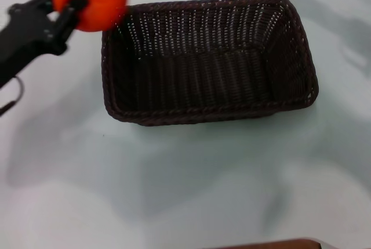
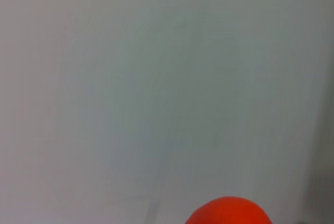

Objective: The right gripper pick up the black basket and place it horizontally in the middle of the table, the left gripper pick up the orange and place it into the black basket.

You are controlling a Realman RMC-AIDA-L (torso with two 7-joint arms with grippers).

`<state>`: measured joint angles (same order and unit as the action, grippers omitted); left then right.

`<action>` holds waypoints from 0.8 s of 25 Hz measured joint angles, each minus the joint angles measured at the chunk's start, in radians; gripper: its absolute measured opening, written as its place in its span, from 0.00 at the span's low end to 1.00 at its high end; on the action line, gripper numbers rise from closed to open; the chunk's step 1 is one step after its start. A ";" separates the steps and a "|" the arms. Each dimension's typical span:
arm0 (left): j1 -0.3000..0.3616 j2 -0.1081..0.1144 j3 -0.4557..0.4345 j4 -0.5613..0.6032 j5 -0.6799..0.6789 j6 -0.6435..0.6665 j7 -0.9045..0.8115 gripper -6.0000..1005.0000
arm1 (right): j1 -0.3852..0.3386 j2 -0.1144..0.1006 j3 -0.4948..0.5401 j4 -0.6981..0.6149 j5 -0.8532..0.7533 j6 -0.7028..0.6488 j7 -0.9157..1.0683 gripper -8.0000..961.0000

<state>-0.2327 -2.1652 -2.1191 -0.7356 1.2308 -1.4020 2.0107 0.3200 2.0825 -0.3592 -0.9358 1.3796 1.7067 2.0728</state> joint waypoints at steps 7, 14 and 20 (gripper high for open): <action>-0.103 -0.009 0.122 0.150 -0.024 -0.101 0.088 0.21 | 0.024 -0.008 0.004 0.061 0.030 -0.001 -0.067 0.87; -0.135 -0.010 0.200 0.298 -0.220 -0.128 0.262 0.39 | 0.016 -0.003 0.030 0.076 0.076 0.002 -0.147 0.87; -0.126 -0.010 0.201 0.317 -0.275 -0.071 0.283 0.56 | 0.023 -0.004 0.096 0.143 0.105 -0.002 -0.272 0.87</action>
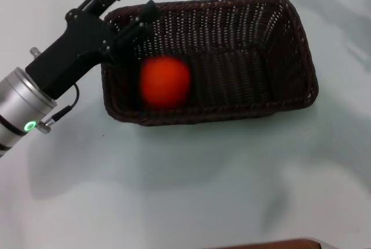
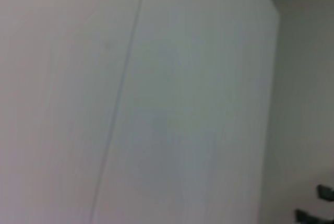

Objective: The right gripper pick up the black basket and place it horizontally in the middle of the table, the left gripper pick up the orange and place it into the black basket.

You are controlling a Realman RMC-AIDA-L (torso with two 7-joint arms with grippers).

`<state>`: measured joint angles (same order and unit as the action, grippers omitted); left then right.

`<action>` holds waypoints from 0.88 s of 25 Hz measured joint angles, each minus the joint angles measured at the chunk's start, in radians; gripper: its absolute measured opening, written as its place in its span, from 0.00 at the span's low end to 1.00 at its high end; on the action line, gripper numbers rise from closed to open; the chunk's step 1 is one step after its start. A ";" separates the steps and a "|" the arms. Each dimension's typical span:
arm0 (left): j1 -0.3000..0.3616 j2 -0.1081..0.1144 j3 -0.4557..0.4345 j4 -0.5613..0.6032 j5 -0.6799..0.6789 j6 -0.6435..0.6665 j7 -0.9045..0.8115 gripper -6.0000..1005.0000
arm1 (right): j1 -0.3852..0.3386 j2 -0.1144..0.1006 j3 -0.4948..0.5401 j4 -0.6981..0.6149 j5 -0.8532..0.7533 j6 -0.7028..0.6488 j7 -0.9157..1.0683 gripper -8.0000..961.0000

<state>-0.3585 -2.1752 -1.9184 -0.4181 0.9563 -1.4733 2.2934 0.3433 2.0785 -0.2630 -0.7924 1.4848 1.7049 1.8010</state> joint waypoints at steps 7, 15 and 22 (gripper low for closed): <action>0.027 0.000 -0.042 0.107 -0.144 0.023 0.212 0.70 | 0.004 0.002 0.072 0.183 0.109 -0.005 -0.307 0.87; 0.105 0.000 -0.130 0.223 -0.362 0.019 0.362 0.90 | 0.003 0.010 0.216 0.585 0.258 -0.058 -0.936 0.87; 0.144 0.000 -0.208 0.261 -0.423 0.008 0.375 0.90 | 0.016 0.012 0.293 0.715 0.257 -0.109 -1.160 0.87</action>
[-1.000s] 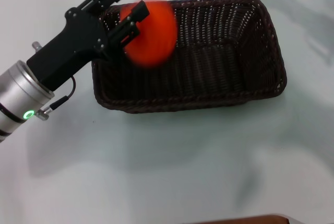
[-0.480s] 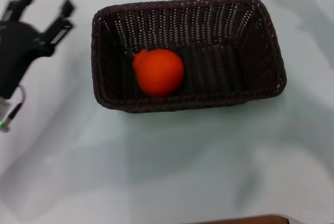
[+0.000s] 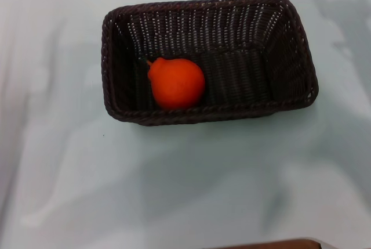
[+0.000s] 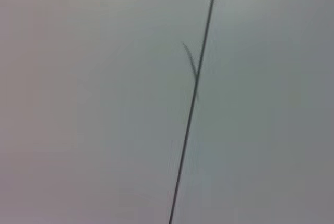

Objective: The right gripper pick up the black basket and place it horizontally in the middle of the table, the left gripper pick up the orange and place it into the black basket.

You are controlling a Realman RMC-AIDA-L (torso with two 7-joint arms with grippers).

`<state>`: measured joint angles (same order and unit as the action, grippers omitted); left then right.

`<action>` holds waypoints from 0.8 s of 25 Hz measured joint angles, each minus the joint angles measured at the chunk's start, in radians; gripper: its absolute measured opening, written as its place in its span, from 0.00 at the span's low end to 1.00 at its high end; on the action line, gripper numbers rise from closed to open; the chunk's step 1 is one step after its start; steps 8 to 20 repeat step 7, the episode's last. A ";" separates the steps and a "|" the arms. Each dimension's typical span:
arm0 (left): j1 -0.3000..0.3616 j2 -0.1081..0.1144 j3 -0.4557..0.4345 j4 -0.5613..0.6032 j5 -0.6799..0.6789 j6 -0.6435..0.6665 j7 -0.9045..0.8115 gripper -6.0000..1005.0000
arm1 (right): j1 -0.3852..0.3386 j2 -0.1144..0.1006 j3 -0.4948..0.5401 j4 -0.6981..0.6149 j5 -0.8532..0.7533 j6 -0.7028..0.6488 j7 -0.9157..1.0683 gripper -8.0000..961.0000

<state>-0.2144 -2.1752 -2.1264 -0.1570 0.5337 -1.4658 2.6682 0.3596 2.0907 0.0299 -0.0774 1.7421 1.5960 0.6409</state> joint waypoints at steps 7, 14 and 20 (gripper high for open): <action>-0.005 0.000 -0.013 0.029 -0.001 -0.008 0.003 0.90 | 0.019 0.000 0.002 0.003 -0.002 -0.026 -0.005 0.87; -0.005 0.000 -0.013 0.029 -0.001 -0.008 0.003 0.90 | 0.019 0.000 0.002 0.003 -0.002 -0.026 -0.005 0.87; -0.005 0.000 -0.013 0.029 -0.001 -0.008 0.003 0.90 | 0.019 0.000 0.002 0.003 -0.002 -0.026 -0.005 0.87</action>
